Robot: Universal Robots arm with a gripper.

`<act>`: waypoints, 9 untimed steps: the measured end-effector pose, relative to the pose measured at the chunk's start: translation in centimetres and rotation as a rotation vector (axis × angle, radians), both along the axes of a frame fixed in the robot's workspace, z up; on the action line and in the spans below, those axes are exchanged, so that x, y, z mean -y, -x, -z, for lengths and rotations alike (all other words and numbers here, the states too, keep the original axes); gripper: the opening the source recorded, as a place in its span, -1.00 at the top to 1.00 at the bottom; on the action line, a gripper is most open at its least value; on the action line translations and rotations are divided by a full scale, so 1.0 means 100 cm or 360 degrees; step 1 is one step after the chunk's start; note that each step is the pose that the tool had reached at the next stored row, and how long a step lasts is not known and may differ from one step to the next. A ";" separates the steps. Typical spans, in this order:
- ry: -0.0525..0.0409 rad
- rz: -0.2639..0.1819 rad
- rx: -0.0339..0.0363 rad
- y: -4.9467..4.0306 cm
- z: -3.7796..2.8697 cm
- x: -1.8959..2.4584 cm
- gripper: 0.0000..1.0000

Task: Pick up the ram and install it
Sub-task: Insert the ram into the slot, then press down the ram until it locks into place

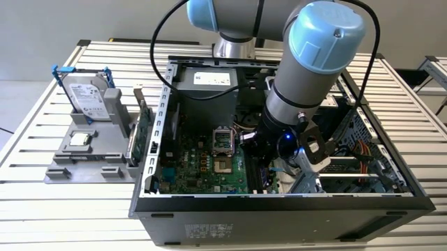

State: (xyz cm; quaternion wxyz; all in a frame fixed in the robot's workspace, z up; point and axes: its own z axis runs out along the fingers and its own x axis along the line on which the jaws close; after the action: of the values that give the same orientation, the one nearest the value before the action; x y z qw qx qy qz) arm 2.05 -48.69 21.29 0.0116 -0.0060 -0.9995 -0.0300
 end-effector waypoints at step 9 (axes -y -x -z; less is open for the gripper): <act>0.0000 0.0000 -0.0002 0.0000 -0.0236 0.0000 -1.00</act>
State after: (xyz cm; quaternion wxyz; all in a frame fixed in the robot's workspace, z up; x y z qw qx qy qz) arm 2.05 -48.68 23.65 0.0123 -0.0060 -0.9995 -0.0300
